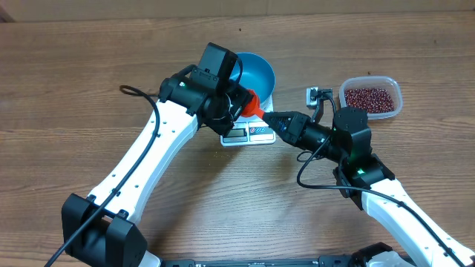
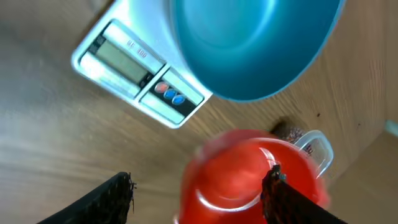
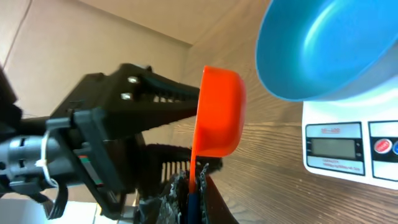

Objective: Scoop item into bowl and weigh 150g on scale

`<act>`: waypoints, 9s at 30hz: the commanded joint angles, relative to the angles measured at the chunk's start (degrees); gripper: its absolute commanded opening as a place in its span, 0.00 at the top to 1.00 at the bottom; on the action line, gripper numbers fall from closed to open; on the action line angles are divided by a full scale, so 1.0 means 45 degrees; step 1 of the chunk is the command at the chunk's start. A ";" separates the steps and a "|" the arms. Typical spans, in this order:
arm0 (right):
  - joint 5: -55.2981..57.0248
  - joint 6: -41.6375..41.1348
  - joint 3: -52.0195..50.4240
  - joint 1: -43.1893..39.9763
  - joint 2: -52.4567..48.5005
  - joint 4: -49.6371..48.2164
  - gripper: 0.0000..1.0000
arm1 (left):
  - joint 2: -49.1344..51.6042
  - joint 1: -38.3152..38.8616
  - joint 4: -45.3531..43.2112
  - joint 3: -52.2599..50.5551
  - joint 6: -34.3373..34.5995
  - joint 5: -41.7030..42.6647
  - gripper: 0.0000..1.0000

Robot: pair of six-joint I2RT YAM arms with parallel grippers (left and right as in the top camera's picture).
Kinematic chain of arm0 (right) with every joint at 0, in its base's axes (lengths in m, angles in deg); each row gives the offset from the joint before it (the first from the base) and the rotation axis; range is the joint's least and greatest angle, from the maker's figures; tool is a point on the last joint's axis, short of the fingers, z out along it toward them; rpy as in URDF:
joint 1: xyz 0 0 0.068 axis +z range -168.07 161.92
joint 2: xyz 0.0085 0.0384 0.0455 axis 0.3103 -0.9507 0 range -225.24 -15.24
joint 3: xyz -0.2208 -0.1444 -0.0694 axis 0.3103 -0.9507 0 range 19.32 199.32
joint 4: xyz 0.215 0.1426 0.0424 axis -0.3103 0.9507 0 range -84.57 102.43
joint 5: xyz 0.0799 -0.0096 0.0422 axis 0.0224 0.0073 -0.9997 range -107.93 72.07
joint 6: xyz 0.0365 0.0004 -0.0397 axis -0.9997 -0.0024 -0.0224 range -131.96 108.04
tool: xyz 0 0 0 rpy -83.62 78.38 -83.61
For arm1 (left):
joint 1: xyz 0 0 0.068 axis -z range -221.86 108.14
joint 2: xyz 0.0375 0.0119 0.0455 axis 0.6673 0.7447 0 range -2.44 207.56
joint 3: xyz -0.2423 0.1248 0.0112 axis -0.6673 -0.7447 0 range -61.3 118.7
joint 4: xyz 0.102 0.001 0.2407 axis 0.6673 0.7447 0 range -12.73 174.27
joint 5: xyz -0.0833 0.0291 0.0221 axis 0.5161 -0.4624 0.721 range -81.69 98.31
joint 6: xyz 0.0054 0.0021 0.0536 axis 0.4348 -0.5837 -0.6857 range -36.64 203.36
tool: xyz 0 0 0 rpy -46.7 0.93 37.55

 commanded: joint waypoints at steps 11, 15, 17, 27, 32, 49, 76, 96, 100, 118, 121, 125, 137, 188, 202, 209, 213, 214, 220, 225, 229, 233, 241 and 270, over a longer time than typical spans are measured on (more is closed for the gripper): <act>0.0316 0.1122 0.0262 -0.1409 0.0928 0.1705 0.96 | -0.0452 -0.1277 -0.0330 0.1681 -1.0656 -0.0481 0.44; 0.0282 0.1860 0.0510 -0.2399 0.2045 0.3609 0.96 | -0.0554 -0.0874 0.0282 0.2312 -1.1822 -0.0612 0.60; 0.0345 0.2662 0.1122 -0.3269 0.3089 0.5620 0.96 | -0.0627 -0.0272 0.0607 0.2419 -1.2488 -0.0622 0.67; 0.1919 0.4158 0.4265 -0.5450 0.3468 1.0656 0.96 | -0.0622 0.1171 0.2239 0.2361 -1.2886 -0.1831 0.93; 0.1914 0.4119 0.4328 -0.5469 0.2749 1.0491 0.96 | -0.0622 0.1758 0.2093 0.1093 -1.2857 -0.1880 0.96; 0.1928 0.6169 0.4323 -0.5464 0.2113 1.1438 0.96 | -0.0622 0.2288 -0.4745 -0.5236 -1.3901 -0.2278 0.95; 0.1928 0.7592 0.4323 -0.5445 0.2113 1.1822 0.96 | 0.1739 0.2409 -0.8772 -0.5969 -1.5052 -0.3434 0.96; 0.1928 0.7597 0.4323 -0.5445 0.2113 1.1905 0.96 | 0.2312 0.2385 -0.9709 -0.5969 -1.5091 -0.3988 0.96; 0.1928 0.7592 0.4323 -0.5445 0.2113 1.1905 0.96 | 0.2312 0.2385 -0.9704 -0.5969 -1.5096 -0.4051 0.96; 0.1923 0.7592 0.4323 -0.5445 0.2113 1.1924 0.96 | 0.2555 0.2375 -0.9811 -0.5969 -1.4795 -0.4546 0.96; 0.1923 0.7592 0.4323 -0.5445 0.2113 1.1919 0.96 | 0.2555 0.2370 -0.9850 -0.5969 -1.4746 -0.4546 0.96; 0.1923 0.7592 0.4323 -0.5445 0.2113 1.1919 0.96 | 0.2569 0.2375 -0.9904 -0.5969 -1.4746 -0.4532 0.96; 0.1923 0.7592 0.4323 -0.5445 0.2113 1.1929 0.96 | 0.2715 0.2375 -1.0078 -0.5969 -1.4766 -0.4299 0.96; 0.1923 0.7684 0.4323 -0.5445 0.2113 1.2055 0.96 | 0.3541 0.2365 -0.8417 -0.5969 -1.4926 -0.4551 0.96; 0.1928 0.7684 0.4323 -0.5445 0.2113 1.2041 0.96 | 0.2637 0.2380 -0.5037 -0.3249 -1.5008 -0.4619 0.96; 0.1923 0.7791 0.4323 -0.5445 0.2113 1.2288 0.96 | 0.0913 0.2375 -0.1554 -0.0355 -1.6101 -0.2297 0.96; 0.2030 0.8364 0.4323 -0.5445 0.2113 1.3027 0.96 | -0.0427 0.2351 -0.0738 0.0787 -1.6237 -0.2259 0.96; 0.2142 0.8442 0.4323 -0.5445 0.2113 1.3270 0.96 | -0.0699 0.2351 -0.0729 0.0831 -1.6237 -0.2259 0.96; 0.2390 0.8442 0.4323 -0.5445 0.2118 1.4042 0.96 | -0.1943 0.2351 -0.0442 0.0831 -1.6232 -0.2244 0.96; 0.2370 0.8432 0.4323 -0.5445 0.2118 1.4610 0.96 | -0.2443 0.2176 0.0544 0.0835 -1.6330 -0.2215 0.96; 0.2351 0.8442 0.4367 -0.5445 0.2176 1.4712 0.96 | -0.3094 0.1243 0.1457 0.0831 -1.6092 -0.2016 0.96; 0.2356 0.8733 0.4901 -0.5445 0.2263 1.4824 0.96 | -0.3837 0.0049 0.1987 0.0831 -1.6806 -0.0656 0.96; 0.4182 0.9466 0.7422 -0.5459 0.2263 1.6626 0.96 | -0.4002 -0.1010 0.3327 0.0709 -1.8807 0.0141 0.96; 0.4449 0.9296 0.7461 -0.5459 0.2244 1.7248 0.96 | -0.4284 -0.2161 -0.0500 -0.2438 -2.1468 0.1190 0.00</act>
